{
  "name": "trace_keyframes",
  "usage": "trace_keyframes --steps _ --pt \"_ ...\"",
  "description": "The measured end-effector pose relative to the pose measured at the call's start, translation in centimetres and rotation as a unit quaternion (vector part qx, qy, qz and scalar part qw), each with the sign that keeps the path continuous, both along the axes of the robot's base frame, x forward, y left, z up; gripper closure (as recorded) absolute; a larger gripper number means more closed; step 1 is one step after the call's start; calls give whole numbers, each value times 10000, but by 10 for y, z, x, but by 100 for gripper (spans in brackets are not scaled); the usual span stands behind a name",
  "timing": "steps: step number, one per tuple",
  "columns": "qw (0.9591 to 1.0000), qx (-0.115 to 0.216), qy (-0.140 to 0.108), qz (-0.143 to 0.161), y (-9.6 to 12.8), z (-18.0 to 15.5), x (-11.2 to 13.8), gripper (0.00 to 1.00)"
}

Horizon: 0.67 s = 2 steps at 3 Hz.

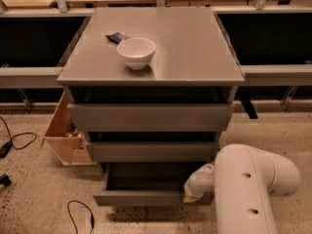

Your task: Open bottom drawer

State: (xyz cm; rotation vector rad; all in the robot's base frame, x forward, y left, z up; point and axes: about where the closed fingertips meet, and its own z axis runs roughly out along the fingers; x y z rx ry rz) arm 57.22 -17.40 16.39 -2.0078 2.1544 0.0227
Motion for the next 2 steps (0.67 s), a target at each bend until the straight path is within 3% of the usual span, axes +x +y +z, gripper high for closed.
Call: trace_keyframes --steps 2 --pt "10000 39 73 19 -2 0 -12 100"
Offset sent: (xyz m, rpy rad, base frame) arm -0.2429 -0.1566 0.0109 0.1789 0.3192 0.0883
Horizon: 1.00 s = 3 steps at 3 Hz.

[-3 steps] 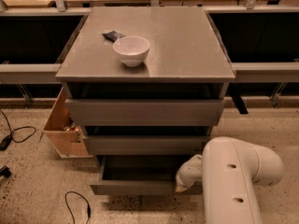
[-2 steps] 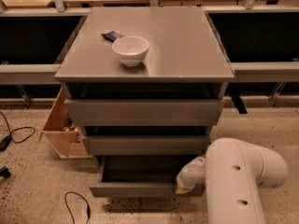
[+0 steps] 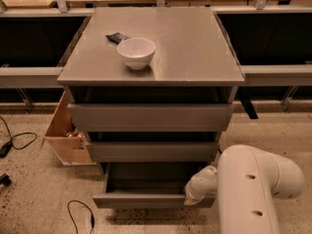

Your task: Open bottom drawer

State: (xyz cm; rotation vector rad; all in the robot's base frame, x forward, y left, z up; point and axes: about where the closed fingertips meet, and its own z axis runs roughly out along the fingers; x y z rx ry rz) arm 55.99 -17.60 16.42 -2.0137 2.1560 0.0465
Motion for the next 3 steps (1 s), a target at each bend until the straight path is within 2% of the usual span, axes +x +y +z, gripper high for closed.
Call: trace_keyframes --steps 1,2,3 --pt "9993 153 344 -48 9 -3 -34 100" --pt "9992 166 360 -32 7 -1 -36 100" --pt "9980 309 529 133 -9 -3 -62 100"
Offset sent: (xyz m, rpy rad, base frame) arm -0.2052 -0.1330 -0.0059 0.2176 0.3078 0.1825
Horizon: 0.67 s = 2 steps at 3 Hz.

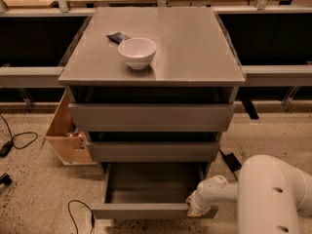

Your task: Open bottom drawer

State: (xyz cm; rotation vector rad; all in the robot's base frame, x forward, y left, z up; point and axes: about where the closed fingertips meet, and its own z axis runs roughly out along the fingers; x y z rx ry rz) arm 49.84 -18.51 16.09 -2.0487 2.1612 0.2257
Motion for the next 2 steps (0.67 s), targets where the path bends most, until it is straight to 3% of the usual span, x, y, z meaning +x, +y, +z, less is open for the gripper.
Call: trace_keyframes --steps 2 --pt "10000 11 16 39 1 0 -3 50"
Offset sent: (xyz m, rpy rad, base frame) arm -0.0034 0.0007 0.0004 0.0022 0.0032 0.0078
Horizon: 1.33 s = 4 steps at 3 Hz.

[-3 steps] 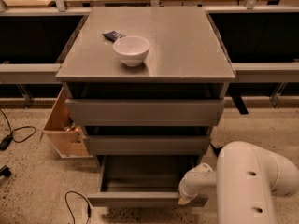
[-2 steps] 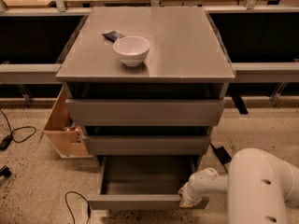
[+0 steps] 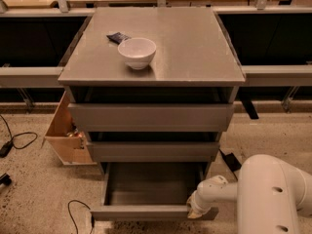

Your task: Open bottom drawer

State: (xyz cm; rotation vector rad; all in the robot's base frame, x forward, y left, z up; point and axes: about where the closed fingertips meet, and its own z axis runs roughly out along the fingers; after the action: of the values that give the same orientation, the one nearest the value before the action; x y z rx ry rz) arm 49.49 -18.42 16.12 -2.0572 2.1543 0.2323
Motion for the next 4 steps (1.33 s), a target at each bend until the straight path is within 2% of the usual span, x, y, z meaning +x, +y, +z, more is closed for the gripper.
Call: trace_keyframes --steps 2,4 --pt "10000 0 1 0 0 0 0 4" --pt "10000 9 31 13 2 -2 -3 0"
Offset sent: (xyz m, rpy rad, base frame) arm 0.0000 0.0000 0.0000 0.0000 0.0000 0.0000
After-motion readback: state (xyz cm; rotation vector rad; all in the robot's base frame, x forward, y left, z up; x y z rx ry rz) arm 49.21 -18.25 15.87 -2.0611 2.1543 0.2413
